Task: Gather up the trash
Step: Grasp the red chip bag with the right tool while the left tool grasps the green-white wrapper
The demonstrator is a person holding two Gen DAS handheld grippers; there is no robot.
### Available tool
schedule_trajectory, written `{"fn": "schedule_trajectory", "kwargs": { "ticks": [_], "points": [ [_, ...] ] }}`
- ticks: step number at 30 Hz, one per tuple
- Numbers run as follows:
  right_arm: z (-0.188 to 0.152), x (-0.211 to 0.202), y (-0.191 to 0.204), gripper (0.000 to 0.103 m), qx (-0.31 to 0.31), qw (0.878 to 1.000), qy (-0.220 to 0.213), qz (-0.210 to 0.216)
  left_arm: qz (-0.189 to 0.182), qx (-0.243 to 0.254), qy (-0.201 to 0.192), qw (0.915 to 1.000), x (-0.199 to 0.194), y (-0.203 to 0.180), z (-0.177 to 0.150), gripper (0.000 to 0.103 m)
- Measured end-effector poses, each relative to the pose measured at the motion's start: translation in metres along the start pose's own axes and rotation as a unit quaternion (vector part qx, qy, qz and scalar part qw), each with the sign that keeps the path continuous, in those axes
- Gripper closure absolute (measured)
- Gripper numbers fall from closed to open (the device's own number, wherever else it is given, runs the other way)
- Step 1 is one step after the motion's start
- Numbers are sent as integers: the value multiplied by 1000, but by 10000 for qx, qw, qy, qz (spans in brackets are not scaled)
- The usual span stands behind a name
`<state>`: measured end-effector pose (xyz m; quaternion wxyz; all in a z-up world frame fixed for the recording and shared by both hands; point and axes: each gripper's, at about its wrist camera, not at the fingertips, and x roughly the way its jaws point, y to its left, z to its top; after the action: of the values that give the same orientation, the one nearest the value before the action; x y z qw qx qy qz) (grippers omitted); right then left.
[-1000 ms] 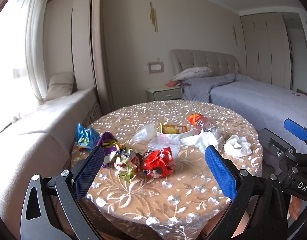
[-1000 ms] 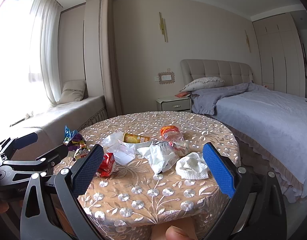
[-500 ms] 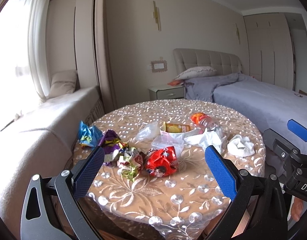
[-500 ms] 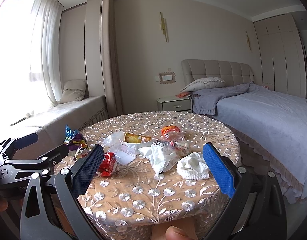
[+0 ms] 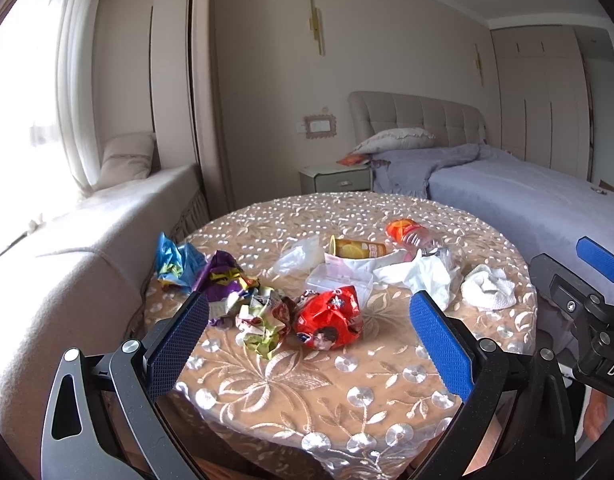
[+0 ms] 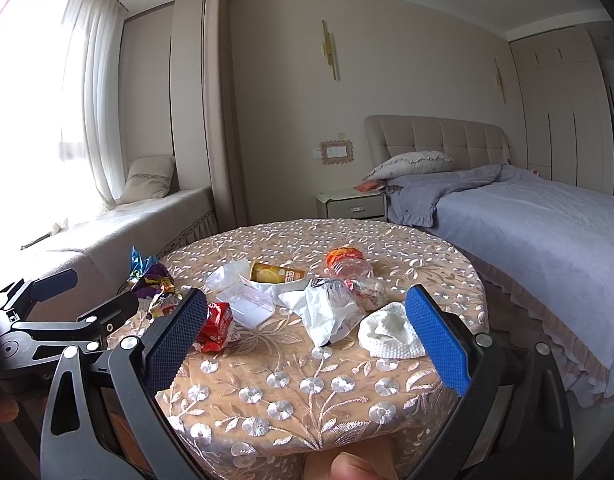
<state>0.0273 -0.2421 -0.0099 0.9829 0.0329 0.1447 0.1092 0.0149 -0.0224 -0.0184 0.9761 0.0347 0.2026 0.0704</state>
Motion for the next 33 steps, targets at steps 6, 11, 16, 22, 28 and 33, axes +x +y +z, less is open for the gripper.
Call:
{"fn": "schedule_trajectory", "kwargs": {
  "ticks": [6,11,16,22,28,33],
  "points": [
    [-6,18,0,4,9,9997,225,4,24,-37,243,9997,20,11,-11,5],
    [-12,37,4,4,-92,9991,409,53,69,-197,517,9984,40,28,-22,5],
    [-17,55,14,4,-195,9976,597,291,314,-318,688,9966,56,48,-26,5],
    [-21,77,34,4,-419,9943,779,591,237,-446,873,9949,78,62,-28,5],
    [-30,109,63,4,-1002,9805,1212,1182,86,-187,1048,9943,107,67,-35,5],
    [-36,139,86,4,-1613,9588,1674,1633,-102,337,1216,9920,128,68,-35,5]
  ]
}}
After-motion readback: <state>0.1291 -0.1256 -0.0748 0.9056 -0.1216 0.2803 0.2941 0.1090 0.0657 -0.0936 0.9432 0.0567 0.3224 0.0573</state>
